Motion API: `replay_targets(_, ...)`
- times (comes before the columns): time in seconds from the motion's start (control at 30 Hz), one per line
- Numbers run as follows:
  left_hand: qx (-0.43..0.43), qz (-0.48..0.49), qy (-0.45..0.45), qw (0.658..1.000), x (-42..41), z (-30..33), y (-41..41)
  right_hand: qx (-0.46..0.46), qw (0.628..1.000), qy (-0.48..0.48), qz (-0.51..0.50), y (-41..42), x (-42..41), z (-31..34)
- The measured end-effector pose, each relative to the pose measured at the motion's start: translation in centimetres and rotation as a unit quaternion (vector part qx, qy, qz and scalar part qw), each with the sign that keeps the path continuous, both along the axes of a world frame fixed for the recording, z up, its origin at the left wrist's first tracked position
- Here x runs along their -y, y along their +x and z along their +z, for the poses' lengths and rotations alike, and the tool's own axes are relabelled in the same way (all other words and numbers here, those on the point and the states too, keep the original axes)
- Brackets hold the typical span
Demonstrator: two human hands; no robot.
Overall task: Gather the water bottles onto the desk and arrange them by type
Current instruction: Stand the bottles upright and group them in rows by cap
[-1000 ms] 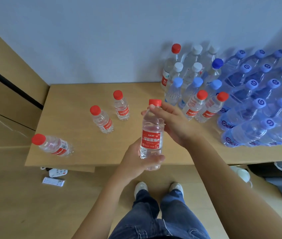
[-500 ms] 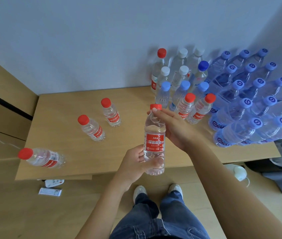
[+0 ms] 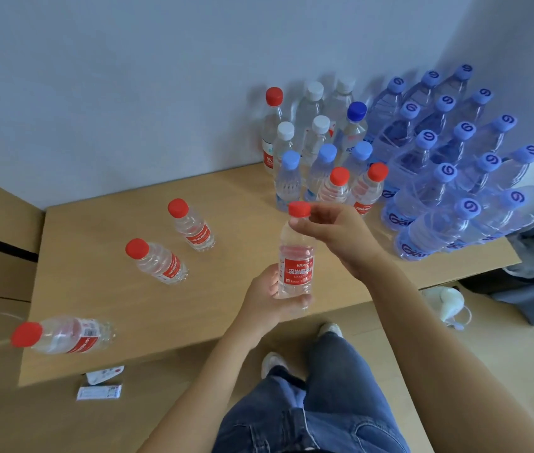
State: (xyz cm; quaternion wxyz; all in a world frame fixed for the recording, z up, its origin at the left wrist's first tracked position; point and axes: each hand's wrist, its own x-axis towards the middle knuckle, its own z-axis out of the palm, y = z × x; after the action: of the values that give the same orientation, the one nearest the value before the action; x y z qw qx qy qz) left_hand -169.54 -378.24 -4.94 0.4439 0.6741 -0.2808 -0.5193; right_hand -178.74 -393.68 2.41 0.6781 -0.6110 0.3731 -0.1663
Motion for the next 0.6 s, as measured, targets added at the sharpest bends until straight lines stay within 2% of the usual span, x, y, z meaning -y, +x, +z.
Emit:
replay_targets(0.2,0.067,-0.012,-0.007,0.998,4.0,-3.1,1.1,0.006,0.998,-0.04,-0.047,-0.3,0.3,-1.5)
replay_targets(0.6,0.113,0.079,-0.01,0.99,7.9,-7.8,2.4,-0.018,0.995,-0.08,-0.064,1.0,1.9,-5.0)
